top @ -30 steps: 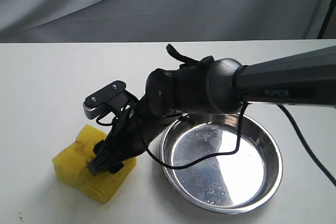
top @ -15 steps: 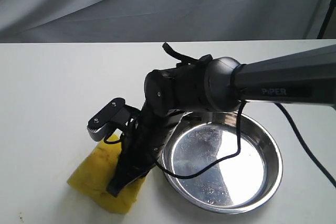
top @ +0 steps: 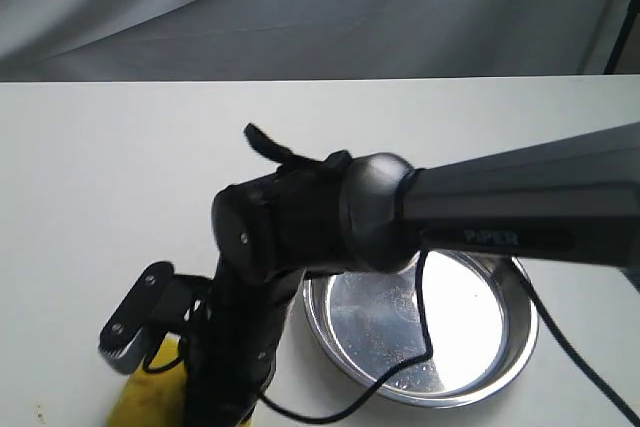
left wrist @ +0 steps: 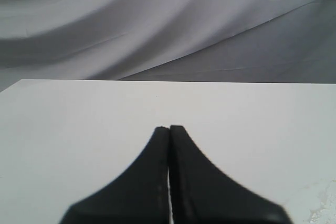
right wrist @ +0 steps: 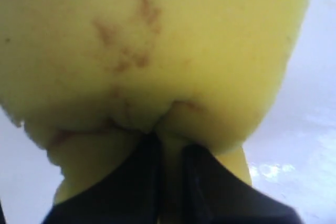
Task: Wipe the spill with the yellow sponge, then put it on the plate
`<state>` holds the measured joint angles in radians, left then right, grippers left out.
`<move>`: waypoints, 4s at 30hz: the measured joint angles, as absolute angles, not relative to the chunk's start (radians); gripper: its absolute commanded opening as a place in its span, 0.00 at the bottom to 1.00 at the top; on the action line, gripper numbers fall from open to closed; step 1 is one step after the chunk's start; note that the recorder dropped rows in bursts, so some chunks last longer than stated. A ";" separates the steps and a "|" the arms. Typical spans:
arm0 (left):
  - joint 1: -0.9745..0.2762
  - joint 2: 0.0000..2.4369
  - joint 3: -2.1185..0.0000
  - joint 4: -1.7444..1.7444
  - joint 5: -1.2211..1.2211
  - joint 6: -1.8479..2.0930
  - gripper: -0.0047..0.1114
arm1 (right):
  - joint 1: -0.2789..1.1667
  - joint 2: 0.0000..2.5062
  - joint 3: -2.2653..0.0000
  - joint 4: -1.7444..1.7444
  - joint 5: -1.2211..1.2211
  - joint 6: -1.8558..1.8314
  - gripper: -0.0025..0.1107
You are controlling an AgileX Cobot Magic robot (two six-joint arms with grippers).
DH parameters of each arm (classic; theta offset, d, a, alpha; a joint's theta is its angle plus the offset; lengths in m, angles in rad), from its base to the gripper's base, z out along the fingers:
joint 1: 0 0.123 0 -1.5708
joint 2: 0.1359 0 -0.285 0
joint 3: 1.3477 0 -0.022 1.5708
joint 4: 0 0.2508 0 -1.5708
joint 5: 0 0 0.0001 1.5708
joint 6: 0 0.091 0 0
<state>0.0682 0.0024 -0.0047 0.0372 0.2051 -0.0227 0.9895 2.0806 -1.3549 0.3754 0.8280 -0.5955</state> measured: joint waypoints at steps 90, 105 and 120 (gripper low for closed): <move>0.068 0.002 -0.005 0.037 0.205 -0.023 0.04 | 1.197 2.390 -1.949 0.090 1.118 -0.385 0.02; 0.068 0.002 -0.005 0.037 0.205 -0.023 0.04 | 0.921 2.390 -1.949 0.029 1.159 -0.248 0.02; 0.068 0.002 -0.005 0.037 0.205 -0.023 0.04 | 0.752 2.390 -1.949 0.000 1.187 -0.258 0.02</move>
